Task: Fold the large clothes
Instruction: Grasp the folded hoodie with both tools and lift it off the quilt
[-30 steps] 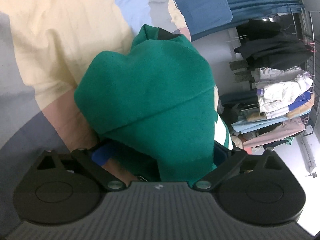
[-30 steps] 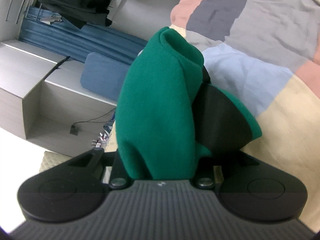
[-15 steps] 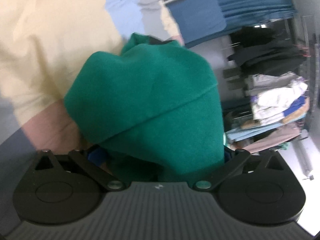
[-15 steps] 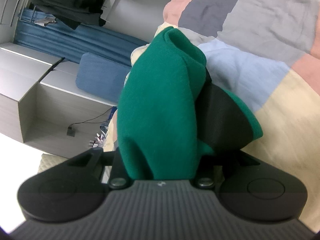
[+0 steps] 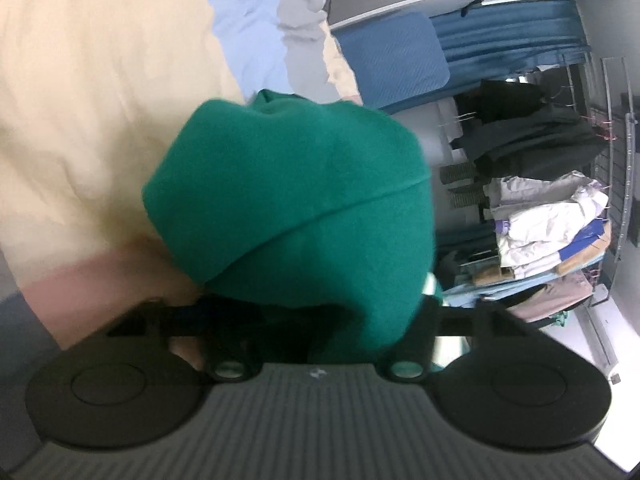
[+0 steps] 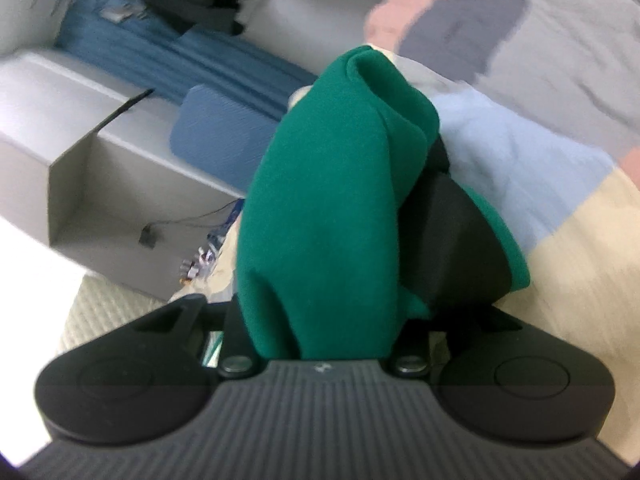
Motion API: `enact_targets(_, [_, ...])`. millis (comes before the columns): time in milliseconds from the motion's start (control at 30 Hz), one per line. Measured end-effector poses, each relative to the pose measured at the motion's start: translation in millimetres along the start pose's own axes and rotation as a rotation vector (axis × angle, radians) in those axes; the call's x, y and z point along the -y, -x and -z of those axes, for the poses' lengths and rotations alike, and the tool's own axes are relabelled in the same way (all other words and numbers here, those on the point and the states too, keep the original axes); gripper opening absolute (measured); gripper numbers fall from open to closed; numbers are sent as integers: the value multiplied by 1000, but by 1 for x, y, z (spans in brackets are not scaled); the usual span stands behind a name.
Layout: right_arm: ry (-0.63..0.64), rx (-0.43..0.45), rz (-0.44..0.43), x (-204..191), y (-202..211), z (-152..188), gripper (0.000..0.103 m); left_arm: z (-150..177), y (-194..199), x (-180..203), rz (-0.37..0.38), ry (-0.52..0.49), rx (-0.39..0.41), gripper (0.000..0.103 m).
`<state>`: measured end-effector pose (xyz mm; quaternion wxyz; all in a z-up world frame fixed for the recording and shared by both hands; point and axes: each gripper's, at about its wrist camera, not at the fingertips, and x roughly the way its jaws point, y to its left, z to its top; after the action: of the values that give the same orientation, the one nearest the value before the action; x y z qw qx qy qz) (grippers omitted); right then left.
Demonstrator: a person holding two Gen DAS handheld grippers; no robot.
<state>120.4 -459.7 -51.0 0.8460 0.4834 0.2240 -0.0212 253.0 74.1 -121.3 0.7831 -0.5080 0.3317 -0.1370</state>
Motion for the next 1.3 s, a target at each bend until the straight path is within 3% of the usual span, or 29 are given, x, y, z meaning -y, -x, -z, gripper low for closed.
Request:
enact_targets(100, [98, 14, -57, -20, 18, 2, 33, 1, 7, 6, 10, -25, 9, 35])
enact_targets(200, [148, 30, -92, -32, 39, 2, 33, 1, 18, 14, 35, -58, -5, 30])
enact_targets(467, [146, 118, -186, -40, 117, -18, 33, 27, 57, 72, 143, -160, -67, 30])
enact_targets(667, [163, 221, -206, -45, 195, -61, 33, 61, 62, 158, 233, -242, -99, 30])
enact_targets(867, [199, 371, -182, -38, 287, -116, 33, 125, 37, 255, 366, -280, -149, 30])
enact_targets(1033, [148, 480, -106, 12, 345, -152, 33, 203, -9, 313, 418, -315, -228, 30])
enact_targets(1167, [92, 534, -19, 67, 368, -164, 33, 268, -58, 330, 402, -347, -314, 30])
enact_targets(1300, [42, 570, 61, 138, 377, -153, 33, 335, -106, 301, 366, -329, -408, 30])
